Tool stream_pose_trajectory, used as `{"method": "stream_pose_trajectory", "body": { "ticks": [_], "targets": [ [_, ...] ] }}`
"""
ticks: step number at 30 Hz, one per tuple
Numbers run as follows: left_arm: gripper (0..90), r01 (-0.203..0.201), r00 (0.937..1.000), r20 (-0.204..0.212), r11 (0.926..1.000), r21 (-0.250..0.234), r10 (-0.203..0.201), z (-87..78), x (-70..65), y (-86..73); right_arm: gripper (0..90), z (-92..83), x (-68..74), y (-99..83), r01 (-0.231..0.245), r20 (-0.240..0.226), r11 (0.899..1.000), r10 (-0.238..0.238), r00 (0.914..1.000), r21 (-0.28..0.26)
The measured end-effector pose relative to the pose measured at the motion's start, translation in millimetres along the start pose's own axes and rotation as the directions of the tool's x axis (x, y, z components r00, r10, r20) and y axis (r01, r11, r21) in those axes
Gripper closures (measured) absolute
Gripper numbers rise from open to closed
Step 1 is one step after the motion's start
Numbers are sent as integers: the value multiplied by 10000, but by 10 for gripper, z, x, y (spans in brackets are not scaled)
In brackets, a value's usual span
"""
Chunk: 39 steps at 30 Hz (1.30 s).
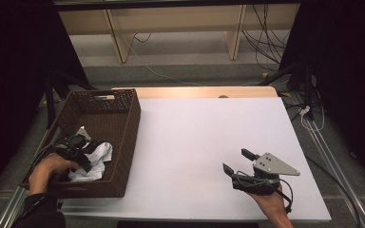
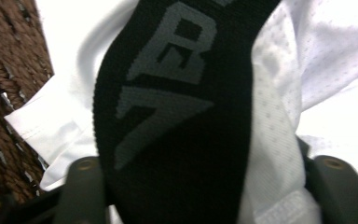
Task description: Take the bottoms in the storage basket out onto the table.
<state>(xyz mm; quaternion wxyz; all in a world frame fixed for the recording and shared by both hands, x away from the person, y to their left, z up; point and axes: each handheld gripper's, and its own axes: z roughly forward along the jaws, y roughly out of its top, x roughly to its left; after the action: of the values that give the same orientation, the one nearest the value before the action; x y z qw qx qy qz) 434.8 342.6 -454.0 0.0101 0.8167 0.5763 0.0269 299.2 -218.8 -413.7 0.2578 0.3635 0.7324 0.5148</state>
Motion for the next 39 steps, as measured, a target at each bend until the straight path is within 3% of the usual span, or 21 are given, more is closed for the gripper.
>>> {"method": "stream_pose_trajectory", "body": {
  "ticks": [8,12,14,19,20,23,24,25,26,27,28,29,30,32,34,35,36,37,38,39],
  "targets": [
    [588,320,9994,-90,9977,-601,-326,-29,37,-17,224,1,-2,0,-7,2,10000,7,10000,3],
    [658,406,9980,-432,9934,-1076,-455,-82,26,1,225,2,-1,1,18,4,10000,-18,10000,1],
    [667,441,9972,-539,9903,-1320,-516,-113,29,3,225,0,-1,1,8,11,10000,-8,10000,-4],
    [674,631,9942,-712,9737,-2187,-804,-215,52,-3,224,1,-4,1,6,21,10000,-6,10000,15],
    [674,631,9942,-712,9737,-2187,-804,-215,52,-3,224,1,-4,1,6,21,10000,-6,10000,15],
    [673,655,9918,-875,9589,-2762,-929,-291,52,-8,225,1,-1,1,17,11,10000,-17,10000,9],
    [673,606,9897,-1050,9489,-3098,-975,-344,40,-8,224,2,-1,1,-2,4,10000,2,10000,2],
    [673,606,9897,-1050,9489,-3098,-975,-344,40,-8,224,2,-1,1,-2,4,10000,2,10000,2],
    [673,604,9900,-996,9376,-3425,-1002,-396,25,-10,224,1,-3,1,9,4,10000,-9,10000,5],
    [673,604,9900,-996,9376,-3425,-1002,-396,25,-10,224,1,-2,1,4,9,10000,-4,10000,2],
    [673,606,9907,-912,9261,-3723,-1014,-445,9,-10,224,1,-3,1,-4,8,10000,4,10000,2],
    [673,606,9907,-912,9261,-3723,-1014,-445,9,-10,224,1,-3,1,-4,8,10000,4,10000,2],
    [673,578,9911,-876,9161,-3967,-1004,-484,-10,-10,224,0,-3,1,-4,12,10000,4,10000,2],
    [673,642,9925,-676,9034,-4241,-1022,-520,-20,-11,224,0,-2,1,2,10,10000,-2,10000,4],
    [673,617,9926,-667,8954,-4410,-1012,-546,-33,-10,224,0,-2,0,6,6,10000,-6,10000,3],
    [673,617,9926,-667,8954,-4410,-1012,-546,-33,-10,224,0,-2,0,6,6,10000,-6,10000,3],
    [673,665,9928,-584,8858,-4592,-1048,-566,-41,-9,224,0,-2,1,1,9,10000,-1,10000,3],
    [673,665,9928,-584,8858,-4592,-1048,-566,-41,-9,224,0,-2,1,1,9,10000,-1,10000,3],
    [673,663,9930,-549,8785,-4731,-1046,-589,-50,-10,224,0,-3,1,1,6,10000,-1,10000,1],
    [673,663,9930,-549,8785,-4731,-1046,-589,-50,-10,224,0,-3,1,1,6,10000,-1,10000,1]
  ]
}}
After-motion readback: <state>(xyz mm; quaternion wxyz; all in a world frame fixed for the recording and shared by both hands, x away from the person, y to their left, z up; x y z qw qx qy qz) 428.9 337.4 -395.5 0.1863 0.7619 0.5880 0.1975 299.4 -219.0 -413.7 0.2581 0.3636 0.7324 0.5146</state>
